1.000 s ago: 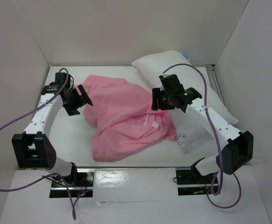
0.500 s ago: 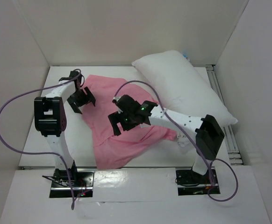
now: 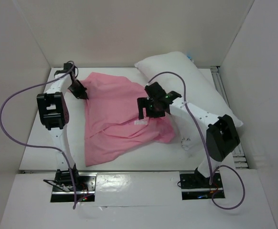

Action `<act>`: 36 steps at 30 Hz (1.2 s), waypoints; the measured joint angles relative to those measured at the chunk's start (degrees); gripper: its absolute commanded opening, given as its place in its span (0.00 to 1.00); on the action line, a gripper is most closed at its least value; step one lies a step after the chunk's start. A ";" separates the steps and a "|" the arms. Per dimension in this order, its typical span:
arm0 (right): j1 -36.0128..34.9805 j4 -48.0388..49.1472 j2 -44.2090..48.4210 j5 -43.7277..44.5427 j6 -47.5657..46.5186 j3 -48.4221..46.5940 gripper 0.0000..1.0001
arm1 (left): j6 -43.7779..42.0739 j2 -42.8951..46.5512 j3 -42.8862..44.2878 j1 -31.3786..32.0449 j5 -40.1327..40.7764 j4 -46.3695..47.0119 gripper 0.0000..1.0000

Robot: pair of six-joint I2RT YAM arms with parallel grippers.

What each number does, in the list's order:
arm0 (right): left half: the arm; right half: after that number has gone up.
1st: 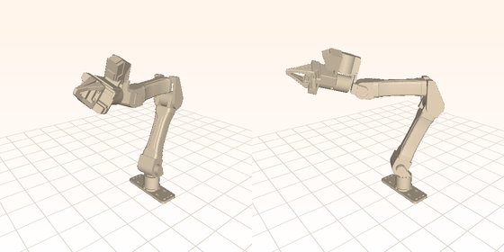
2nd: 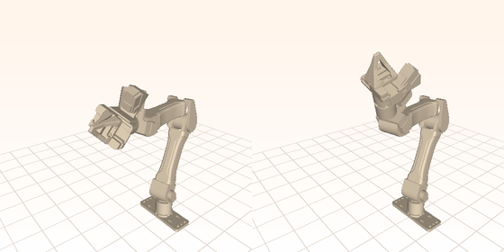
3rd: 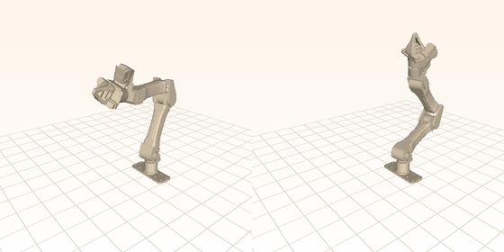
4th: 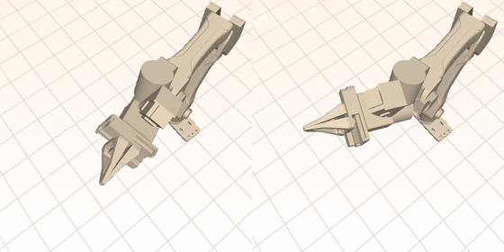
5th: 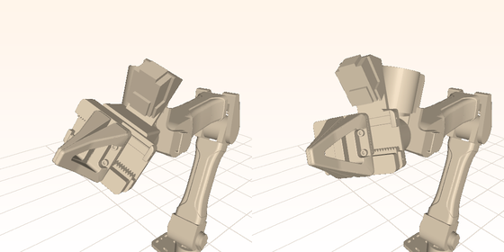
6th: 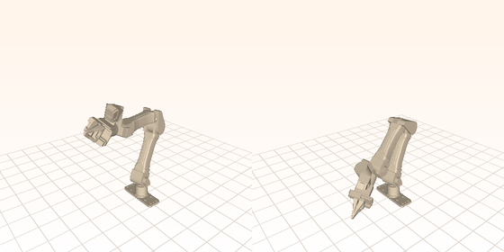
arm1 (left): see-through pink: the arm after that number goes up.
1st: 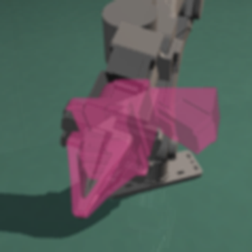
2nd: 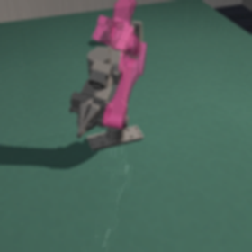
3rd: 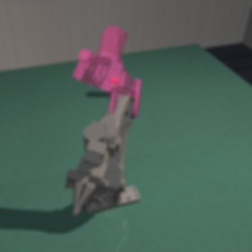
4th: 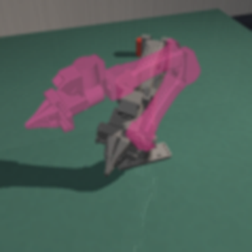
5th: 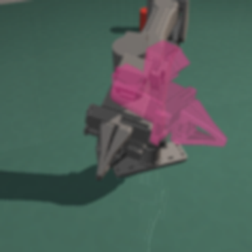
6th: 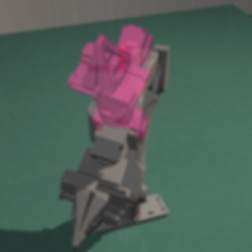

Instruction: Put the pillow into the pillowcase

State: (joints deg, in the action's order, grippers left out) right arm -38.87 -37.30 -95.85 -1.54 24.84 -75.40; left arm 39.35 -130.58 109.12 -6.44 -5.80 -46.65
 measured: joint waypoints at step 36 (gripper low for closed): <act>-1.31 0.15 3.43 7.98 2.21 -1.44 1.00 | -7.89 30.64 -19.61 19.91 14.88 -5.35 0.89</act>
State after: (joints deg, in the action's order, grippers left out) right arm -40.18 -37.15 -92.42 6.44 27.05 -76.84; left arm 31.46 -99.94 89.52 13.47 9.08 -52.01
